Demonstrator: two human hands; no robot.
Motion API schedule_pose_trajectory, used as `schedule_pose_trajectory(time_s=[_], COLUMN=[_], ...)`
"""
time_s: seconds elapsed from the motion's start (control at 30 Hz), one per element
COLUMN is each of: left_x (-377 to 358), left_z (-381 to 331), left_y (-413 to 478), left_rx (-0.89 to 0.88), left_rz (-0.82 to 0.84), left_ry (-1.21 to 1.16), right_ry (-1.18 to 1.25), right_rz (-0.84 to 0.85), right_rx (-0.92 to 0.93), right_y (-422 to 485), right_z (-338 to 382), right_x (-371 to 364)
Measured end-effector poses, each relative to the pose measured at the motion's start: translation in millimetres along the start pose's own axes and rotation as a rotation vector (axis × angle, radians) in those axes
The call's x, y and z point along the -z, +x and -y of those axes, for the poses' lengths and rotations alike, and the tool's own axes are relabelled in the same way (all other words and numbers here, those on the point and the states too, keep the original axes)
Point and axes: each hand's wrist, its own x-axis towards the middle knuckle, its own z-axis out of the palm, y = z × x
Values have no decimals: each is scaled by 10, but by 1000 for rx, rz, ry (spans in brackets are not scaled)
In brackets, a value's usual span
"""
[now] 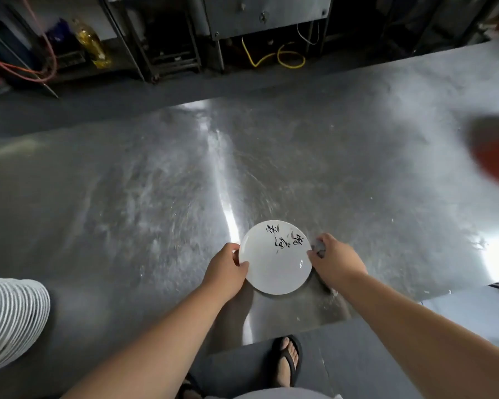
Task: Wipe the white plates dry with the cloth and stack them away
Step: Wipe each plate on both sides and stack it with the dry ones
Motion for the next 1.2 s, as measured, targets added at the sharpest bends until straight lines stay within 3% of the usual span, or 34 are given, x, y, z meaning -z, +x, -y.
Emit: schedule_pose_trajectory(time_s=[0.1, 0.43, 0.73, 0.83, 0.97, 1.2], left_x=[179, 1796, 3215, 3615, 4053, 4287], left_z=[115, 1200, 2262, 2622, 3128, 3574], left_y=[-57, -755, -1868, -2108, -2165, -1767], left_rx=[1, 43, 27, 37, 235, 359], left_rz=[-53, -310, -523, -653, -794, -598], left_ry=[-36, -164, -650, -583, -312, -142], right_ry=[-69, -35, 31, 50, -22, -30], right_rz=[-90, 34, 348, 396, 217, 173], right_rx=[54, 384, 557, 578, 571, 487], right_y=[-65, -723, -1992, -2296, -2342, -2233], right_z=[275, 2423, 4286, 4749, 5073, 5126], right_x=[94, -485, -1658, -2047, -2429, -2537])
